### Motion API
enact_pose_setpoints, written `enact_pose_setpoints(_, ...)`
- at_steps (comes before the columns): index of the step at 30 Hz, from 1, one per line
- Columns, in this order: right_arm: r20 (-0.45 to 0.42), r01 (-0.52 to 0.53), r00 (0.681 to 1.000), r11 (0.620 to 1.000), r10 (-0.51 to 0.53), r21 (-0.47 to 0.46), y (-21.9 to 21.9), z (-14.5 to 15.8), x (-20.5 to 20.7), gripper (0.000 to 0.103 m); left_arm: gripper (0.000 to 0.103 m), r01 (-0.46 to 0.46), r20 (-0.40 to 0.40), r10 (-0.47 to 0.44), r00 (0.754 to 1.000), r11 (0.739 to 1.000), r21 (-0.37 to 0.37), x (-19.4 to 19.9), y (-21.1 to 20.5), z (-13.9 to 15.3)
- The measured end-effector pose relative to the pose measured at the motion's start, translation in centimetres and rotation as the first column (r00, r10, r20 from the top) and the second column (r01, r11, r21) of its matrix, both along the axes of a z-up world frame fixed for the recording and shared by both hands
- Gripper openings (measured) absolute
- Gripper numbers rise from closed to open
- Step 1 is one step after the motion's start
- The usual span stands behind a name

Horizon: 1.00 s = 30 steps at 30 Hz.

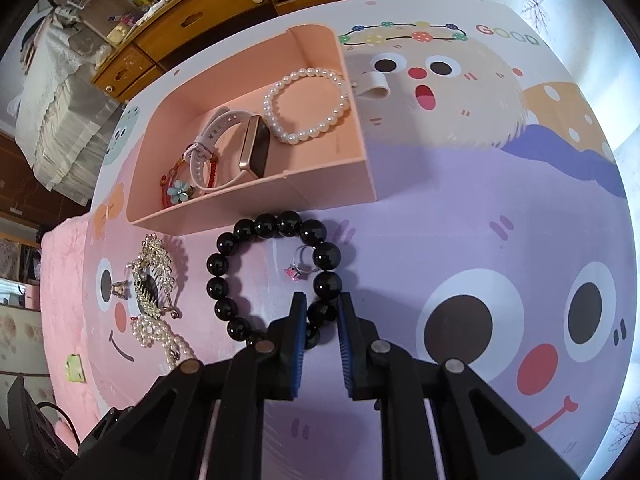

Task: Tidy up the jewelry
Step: 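Carry the pendant into the pink box with the left gripper while the right drops the black bracelet in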

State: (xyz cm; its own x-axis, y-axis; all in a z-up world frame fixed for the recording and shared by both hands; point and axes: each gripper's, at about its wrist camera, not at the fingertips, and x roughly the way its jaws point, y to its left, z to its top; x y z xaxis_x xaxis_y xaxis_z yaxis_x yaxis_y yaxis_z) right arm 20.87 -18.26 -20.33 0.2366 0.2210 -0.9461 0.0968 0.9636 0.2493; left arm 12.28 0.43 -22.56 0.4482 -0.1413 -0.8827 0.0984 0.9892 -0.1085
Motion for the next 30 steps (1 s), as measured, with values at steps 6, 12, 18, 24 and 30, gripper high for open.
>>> enact_pose_setpoints(6, 0.088, -0.061, 0.994, 0.998, 0.060, 0.009, -0.4, 1.8, -1.0, 0.014, 0.017, 0.026, 0.045, -0.026, 0.999, 1.000, -0.003, -0.1, 0.4, 1.7)
enact_pose_setpoints(12, 0.233, -0.155, 0.961, 0.988, 0.148, 0.010, 0.3, 5.3, -2.0, 0.015, 0.017, 0.051, 0.111, -0.052, 0.993, 0.999, 0.012, 0.5, 0.7, 3.9)
enact_pose_setpoints(18, 0.358, -0.217, 0.913, 0.976, 0.197, 0.017, 1.5, 8.8, -2.3, 0.015, 0.017, 0.070, 0.200, -0.070, 0.977, 0.998, 0.008, 2.1, 0.5, 5.9)
enact_pose_setpoints(24, 0.436, -0.242, 0.874, 0.970, 0.214, 0.009, 2.5, 11.1, -2.1, 0.015, 0.017, 0.050, 0.290, -0.040, 0.956, 0.998, -0.027, 4.7, 0.6, 8.1)
enact_pose_setpoints(30, 0.520, -0.242, 0.830, 0.970, 0.201, 0.012, 2.7, 12.7, -1.2, 0.015, 0.017, 0.064, 0.366, -0.045, 0.929, 0.997, -0.042, 7.6, 0.2, 10.0)
